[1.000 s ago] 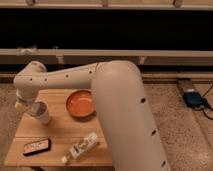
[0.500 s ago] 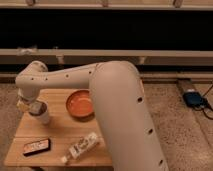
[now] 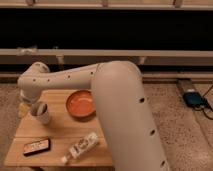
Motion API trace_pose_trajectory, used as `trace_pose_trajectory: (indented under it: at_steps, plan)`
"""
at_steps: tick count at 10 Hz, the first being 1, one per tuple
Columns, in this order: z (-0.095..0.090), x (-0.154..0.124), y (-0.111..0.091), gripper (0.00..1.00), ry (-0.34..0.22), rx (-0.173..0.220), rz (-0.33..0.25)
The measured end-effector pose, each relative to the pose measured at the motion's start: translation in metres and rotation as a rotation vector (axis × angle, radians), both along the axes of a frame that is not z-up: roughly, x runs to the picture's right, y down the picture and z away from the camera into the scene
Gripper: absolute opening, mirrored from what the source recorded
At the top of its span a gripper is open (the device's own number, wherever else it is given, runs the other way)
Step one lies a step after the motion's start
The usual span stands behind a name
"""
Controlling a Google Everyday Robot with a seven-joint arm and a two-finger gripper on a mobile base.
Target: Place the white sponge in the ceramic cup
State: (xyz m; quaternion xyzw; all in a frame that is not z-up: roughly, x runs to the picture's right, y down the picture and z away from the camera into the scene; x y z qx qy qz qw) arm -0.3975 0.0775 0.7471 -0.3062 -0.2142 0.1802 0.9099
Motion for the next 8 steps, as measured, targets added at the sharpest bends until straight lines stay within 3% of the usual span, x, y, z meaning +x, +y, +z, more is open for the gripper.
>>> trace_pose_trajectory:
  at_steps: [2, 5, 8]
  plan:
    - [-0.004, 0.018, -0.009, 0.80, 0.005, -0.003, 0.035]
    - [-0.012, 0.046, -0.019, 0.80, -0.002, -0.003, 0.042]
    - [-0.013, 0.043, -0.017, 0.80, -0.006, -0.004, 0.039]
